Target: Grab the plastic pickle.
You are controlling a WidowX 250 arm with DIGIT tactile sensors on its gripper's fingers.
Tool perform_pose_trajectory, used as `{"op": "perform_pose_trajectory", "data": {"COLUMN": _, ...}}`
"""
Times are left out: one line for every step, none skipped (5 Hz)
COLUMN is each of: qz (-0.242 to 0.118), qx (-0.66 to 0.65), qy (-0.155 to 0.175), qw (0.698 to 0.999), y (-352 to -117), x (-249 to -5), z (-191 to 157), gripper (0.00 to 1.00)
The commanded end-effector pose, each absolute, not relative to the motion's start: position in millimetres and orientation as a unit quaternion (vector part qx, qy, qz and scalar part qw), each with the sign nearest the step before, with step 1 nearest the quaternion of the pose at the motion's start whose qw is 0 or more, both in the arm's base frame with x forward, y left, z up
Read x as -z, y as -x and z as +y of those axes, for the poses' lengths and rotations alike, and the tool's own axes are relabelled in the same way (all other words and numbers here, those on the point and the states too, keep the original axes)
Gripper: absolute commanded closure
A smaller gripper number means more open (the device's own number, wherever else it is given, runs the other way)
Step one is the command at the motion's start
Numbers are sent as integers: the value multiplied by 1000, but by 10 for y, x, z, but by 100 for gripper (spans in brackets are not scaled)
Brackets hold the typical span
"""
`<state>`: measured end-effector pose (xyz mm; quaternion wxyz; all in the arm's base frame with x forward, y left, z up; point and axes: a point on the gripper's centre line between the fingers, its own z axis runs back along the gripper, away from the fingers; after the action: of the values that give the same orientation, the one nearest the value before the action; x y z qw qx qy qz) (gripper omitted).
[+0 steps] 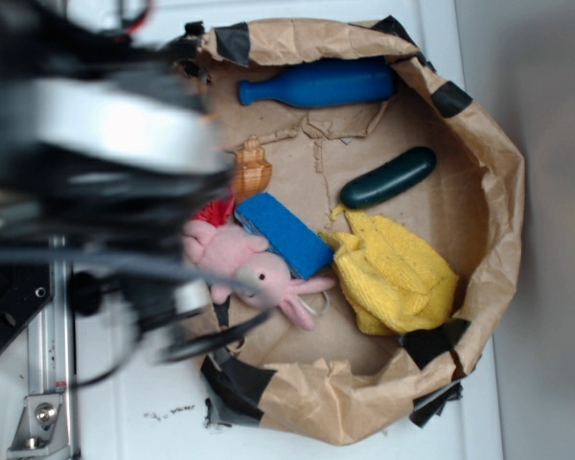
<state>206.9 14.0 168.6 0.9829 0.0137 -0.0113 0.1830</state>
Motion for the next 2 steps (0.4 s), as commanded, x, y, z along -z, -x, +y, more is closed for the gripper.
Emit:
{"op": "perform_pose_trajectory", "data": {"qz": -80, "qx": -332, "qy": -28, "qw": 939, "y": -2866, "x": -1350, "z": 572, "gripper": 0}}
{"op": "perform_pose_trajectory", "data": {"qz": -65, "qx": -326, "qy": -45, "qw": 942, "y": -3158, "x": -1057, "z": 616, "gripper": 0}}
